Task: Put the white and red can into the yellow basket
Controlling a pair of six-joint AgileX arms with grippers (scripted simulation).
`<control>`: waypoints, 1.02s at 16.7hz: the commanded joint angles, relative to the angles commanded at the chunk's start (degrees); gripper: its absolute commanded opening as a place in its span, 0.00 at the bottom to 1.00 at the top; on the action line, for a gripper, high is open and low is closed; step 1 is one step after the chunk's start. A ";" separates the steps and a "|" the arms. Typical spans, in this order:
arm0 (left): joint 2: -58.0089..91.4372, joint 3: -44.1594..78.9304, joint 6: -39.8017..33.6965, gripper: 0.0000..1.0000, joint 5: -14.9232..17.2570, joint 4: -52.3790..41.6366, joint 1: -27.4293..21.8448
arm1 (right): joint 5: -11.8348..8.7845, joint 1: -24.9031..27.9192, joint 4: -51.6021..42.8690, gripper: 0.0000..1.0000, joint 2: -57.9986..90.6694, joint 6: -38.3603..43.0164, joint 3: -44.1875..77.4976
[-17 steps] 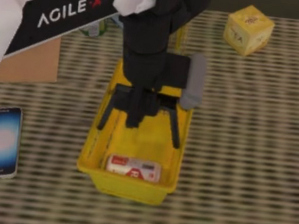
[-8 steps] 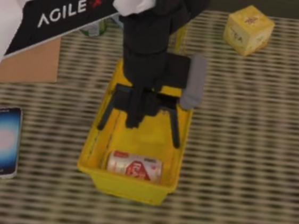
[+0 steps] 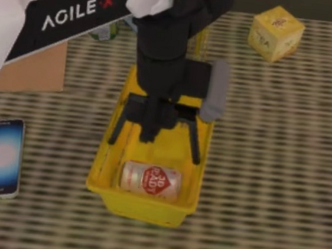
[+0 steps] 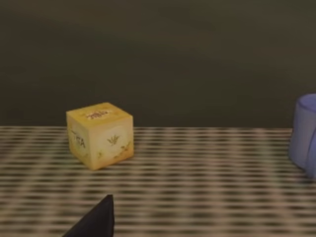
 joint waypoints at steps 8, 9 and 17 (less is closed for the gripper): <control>0.00 0.00 0.00 0.00 0.00 0.00 0.00 | 0.00 0.00 0.00 1.00 0.00 0.00 0.00; 0.00 0.00 0.00 0.00 0.00 0.00 0.00 | 0.00 0.00 0.00 1.00 0.00 0.00 0.00; -0.77 7.08 1.69 0.00 0.00 -8.35 2.45 | 0.00 0.00 0.00 1.00 0.00 0.00 0.00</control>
